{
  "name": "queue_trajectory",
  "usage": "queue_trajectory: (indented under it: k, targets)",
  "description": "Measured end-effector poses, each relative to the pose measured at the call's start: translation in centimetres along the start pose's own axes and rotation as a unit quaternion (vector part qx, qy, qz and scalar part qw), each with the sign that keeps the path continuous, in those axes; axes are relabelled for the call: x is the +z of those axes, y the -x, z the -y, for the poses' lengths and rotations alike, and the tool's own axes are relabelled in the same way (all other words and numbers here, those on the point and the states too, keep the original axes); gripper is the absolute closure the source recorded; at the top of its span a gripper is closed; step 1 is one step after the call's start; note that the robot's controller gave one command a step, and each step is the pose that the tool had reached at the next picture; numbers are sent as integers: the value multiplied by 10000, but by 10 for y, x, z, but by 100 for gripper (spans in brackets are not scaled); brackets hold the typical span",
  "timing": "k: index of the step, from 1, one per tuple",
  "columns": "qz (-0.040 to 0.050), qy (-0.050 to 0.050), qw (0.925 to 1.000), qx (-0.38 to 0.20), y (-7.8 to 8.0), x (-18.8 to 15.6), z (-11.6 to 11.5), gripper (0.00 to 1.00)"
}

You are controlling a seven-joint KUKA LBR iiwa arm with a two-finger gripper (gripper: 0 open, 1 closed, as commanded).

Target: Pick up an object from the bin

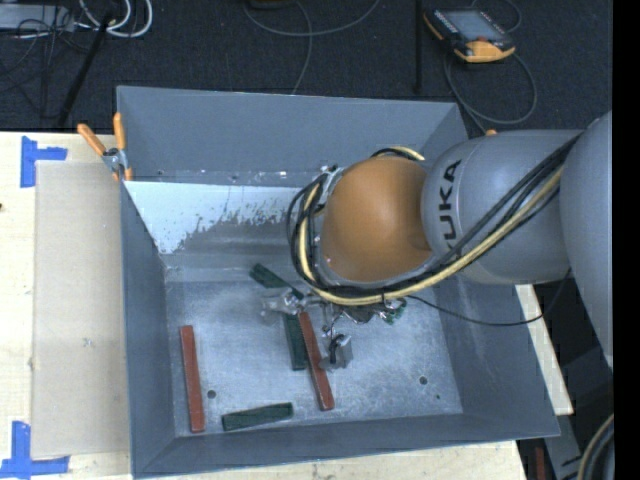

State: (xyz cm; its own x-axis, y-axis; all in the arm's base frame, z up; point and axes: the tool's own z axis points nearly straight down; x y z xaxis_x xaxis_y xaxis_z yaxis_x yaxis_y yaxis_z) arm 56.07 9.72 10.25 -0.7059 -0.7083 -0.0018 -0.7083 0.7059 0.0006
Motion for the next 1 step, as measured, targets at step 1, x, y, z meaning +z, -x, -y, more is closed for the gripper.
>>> queue_trajectory:
  k: [1]
  targets:
    - [-28,17,9822,-1876,3,33,-1,0]
